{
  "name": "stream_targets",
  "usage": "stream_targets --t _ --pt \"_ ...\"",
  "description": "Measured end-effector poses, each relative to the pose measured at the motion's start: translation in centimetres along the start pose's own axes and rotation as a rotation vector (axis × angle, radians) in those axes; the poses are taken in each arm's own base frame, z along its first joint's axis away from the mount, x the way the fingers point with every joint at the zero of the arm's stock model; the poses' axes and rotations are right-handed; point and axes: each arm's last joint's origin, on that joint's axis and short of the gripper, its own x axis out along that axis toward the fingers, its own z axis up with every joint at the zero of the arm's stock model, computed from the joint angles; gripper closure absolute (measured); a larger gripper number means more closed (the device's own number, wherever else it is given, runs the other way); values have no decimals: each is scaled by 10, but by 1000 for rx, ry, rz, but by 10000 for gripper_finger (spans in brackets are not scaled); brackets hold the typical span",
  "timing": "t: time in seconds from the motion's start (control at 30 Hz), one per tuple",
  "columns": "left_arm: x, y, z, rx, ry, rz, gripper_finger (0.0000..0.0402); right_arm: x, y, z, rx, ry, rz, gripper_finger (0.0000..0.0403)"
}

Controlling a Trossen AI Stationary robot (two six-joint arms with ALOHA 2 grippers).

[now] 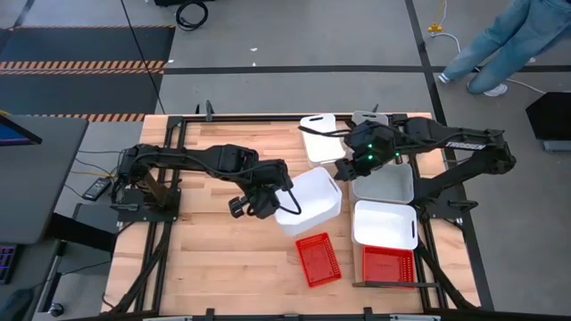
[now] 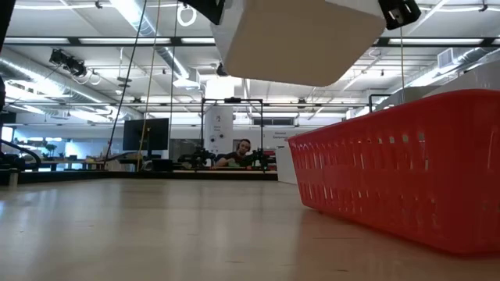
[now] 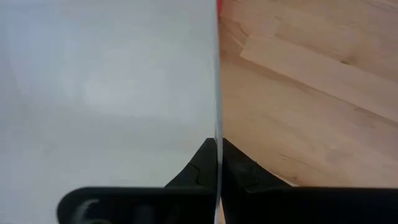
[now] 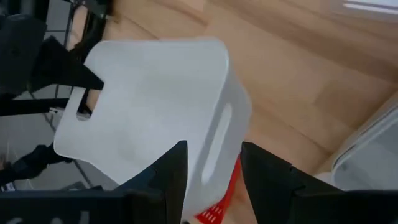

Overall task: Stack baskets on shelf by color
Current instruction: Stack the left white bin on top of the white bin on the shelf

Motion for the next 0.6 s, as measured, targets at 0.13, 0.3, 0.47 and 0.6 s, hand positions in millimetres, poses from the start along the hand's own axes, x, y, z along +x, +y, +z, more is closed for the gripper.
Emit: stream_targets --t 0.13,0.3,0.47,0.6 --pt "0 1 1 2 -7 11 398 8 2 1 -12 51 2 249" --pt "0 1 1 -7 -7 12 397 23 5 3 -35 121 -5 250" --pt "0 1 1 -20 -8 13 396 40 6 6 -62 169 -40 250" --pt "0 2 1 -32 4 24 395 53 5 7 -72 216 -84 250"
